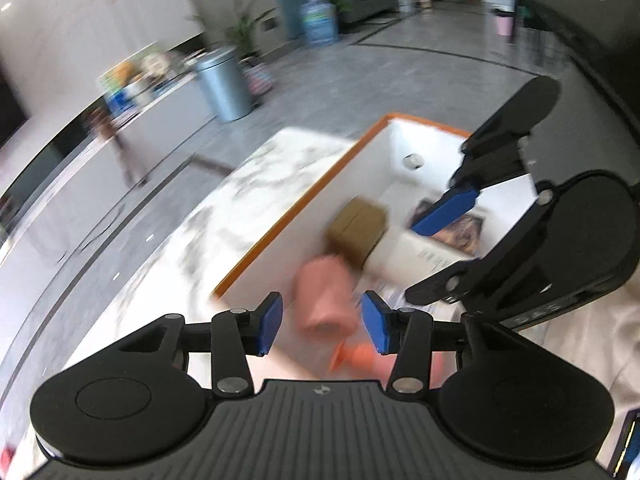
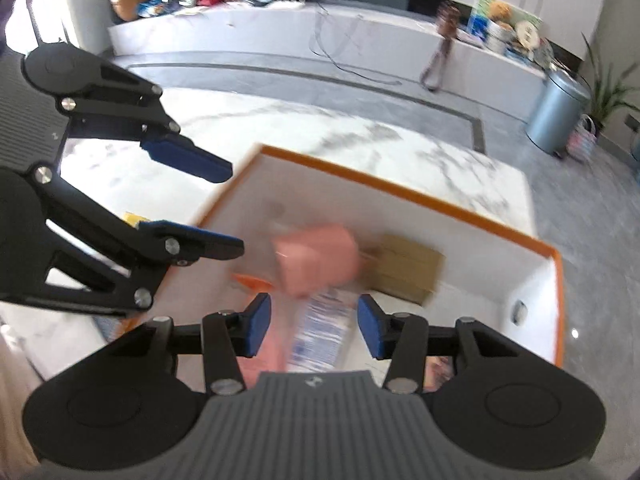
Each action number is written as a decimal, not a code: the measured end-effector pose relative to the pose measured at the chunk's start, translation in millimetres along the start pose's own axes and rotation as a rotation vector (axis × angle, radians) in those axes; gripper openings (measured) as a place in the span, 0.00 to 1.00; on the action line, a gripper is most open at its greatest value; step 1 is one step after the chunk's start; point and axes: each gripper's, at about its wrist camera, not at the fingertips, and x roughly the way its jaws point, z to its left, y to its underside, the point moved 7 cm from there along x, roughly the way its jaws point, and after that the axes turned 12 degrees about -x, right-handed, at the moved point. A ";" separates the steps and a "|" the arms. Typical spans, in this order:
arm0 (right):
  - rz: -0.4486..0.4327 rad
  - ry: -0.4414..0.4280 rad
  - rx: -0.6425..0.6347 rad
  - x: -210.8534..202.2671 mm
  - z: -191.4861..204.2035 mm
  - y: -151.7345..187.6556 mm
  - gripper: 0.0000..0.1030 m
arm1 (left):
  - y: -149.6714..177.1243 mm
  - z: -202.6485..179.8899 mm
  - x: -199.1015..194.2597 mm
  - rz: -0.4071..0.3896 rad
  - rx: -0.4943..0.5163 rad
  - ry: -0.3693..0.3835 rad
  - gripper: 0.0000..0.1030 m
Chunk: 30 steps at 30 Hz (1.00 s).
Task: Organize rigid objects
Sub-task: 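Move both open tools back to the items on the table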
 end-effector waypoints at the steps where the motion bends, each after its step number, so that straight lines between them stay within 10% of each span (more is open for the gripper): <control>1: -0.011 -0.009 -0.009 -1.3 8.4 -4.6 0.47 | 5.3 7.0 -5.7 0.007 -0.022 -0.016 0.54; 17: -0.005 -0.183 -0.234 17.1 140.6 -35.0 0.39 | 105.6 84.6 -56.4 0.171 -0.415 -0.170 0.54; 30: 0.209 -0.132 -0.554 81.1 184.9 -10.2 0.26 | 189.3 83.2 -33.9 0.205 -1.050 -0.028 0.54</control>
